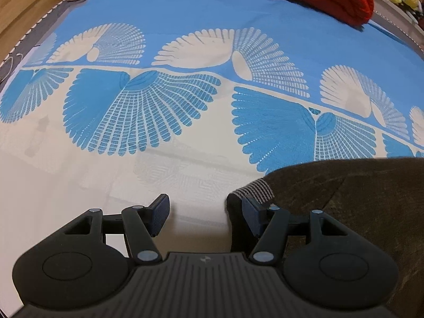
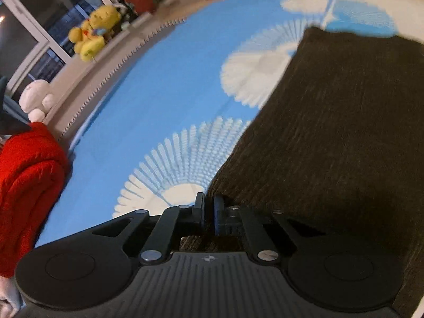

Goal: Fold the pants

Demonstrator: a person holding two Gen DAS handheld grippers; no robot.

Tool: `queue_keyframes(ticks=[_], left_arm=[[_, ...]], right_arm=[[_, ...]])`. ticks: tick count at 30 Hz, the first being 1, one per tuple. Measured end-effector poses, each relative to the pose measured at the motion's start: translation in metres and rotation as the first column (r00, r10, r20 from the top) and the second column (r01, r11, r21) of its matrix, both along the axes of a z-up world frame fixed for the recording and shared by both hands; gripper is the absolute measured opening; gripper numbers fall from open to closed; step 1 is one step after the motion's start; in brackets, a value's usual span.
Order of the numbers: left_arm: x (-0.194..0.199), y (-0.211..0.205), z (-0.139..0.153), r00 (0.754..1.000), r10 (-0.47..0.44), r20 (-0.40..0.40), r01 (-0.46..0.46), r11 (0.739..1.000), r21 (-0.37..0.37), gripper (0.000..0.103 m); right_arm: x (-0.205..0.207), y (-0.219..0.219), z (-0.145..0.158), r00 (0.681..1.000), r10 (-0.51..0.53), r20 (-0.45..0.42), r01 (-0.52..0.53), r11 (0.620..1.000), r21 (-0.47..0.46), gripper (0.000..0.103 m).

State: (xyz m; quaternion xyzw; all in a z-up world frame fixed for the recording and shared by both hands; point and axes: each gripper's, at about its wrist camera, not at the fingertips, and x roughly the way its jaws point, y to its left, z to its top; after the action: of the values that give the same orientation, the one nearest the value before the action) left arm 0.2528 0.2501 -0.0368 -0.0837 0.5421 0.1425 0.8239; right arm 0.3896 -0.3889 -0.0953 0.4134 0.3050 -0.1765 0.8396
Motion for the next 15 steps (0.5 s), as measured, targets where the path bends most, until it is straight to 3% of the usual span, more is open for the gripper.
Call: queue_keyframes(ticks=[3,7,12,15], left_arm=[[-0.001,-0.001,0.001,1.0,-0.013,-0.001,0.013,0.999,-0.032,0.066],[-0.005,-0.005,-0.005,0.998,-0.057,-0.002,0.056,0.991,-0.123,0.07],[-0.015,-0.007,-0.034,0.996,-0.072,-0.058,0.06,0.981,-0.184,0.072],[-0.023,-0.01,-0.049,0.995,-0.094,-0.023,0.084,0.96,-0.268,0.069]], right_arm=[[-0.001,-0.011,-0.001,0.998,0.069,-0.012,-0.068,0.996,0.059,0.011],[-0.018,-0.01,0.03,0.991,0.129,0.031,-0.128,0.991,-0.031,0.022],[-0.057,-0.018,0.08,0.965,0.24,0.106,-0.223,0.963,-0.148,0.023],[-0.093,-0.038,0.105,0.953,0.274,0.13,-0.243,0.946,-0.215,0.024]])
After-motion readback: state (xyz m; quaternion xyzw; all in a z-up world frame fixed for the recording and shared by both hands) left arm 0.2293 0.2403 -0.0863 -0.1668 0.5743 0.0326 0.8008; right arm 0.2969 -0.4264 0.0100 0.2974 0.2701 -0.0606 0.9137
